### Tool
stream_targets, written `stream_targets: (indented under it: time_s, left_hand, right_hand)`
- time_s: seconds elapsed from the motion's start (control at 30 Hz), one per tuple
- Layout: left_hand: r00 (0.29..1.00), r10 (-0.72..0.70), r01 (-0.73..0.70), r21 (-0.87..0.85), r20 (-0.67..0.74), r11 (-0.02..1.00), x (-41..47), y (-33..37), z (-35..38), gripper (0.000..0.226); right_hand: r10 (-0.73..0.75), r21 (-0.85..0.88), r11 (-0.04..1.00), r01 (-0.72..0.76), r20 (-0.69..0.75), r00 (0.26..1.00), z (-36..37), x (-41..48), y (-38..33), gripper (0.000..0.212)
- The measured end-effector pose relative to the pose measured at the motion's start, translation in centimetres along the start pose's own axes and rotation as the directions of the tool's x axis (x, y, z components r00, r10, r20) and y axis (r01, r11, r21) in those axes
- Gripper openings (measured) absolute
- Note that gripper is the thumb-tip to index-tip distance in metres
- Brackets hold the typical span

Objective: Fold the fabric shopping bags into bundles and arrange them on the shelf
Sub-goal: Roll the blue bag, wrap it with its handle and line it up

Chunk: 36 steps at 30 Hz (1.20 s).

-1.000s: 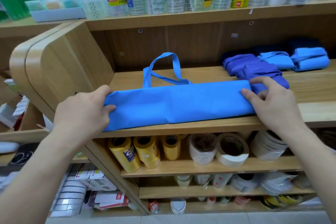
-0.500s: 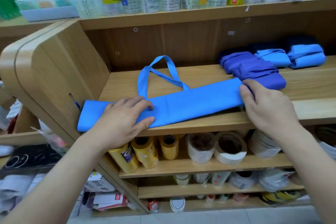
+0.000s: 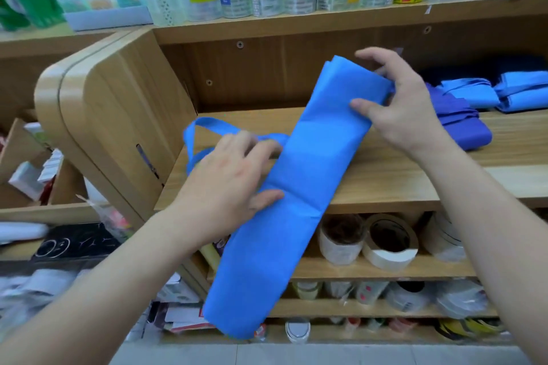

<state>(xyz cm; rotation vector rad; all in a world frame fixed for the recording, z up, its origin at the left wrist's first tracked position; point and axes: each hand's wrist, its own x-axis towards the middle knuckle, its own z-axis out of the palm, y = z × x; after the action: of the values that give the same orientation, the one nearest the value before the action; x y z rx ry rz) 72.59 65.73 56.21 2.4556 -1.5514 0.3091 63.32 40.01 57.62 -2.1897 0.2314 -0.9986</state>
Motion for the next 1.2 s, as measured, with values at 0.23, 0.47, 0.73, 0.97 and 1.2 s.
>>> stream_targets:
  time_s: [0.23,0.47,0.73,0.97,1.2]
  left_hand:
    - [0.926,-0.176,0.369,-0.694,0.335,0.618,3.7,-1.2,1.4,0.048]
    - [0.909,-0.360,0.393,-0.723,0.211,0.569,5.5,-1.8,3.8,0.032]
    - [0.960,-0.220,0.214,-0.052,-0.171,0.975,4.7,-0.8,3.9,0.084]
    - [0.856,0.283,-0.119,-0.367,0.433,0.923,-0.9,-2.9,2.3,0.089]
    - [1.000,0.011,-0.014,-0.461,-0.008,0.887,0.0,-3.0,5.4,0.044]
  right_hand:
    - [-0.182,0.022,0.983,0.181,0.042,0.982,1.7,2.4,-2.9,0.061]
    - [-0.140,-0.346,0.927,0.148,0.048,0.989,3.1,0.2,-1.7,0.099]
    - [0.076,-0.223,0.975,0.019,0.412,0.908,5.8,-4.2,2.0,0.014]
    - [0.034,-0.144,0.989,0.035,0.450,0.893,5.6,-3.4,2.1,0.012]
    - [0.073,-0.124,0.992,0.039,0.781,0.620,1.6,-3.5,1.5,0.054]
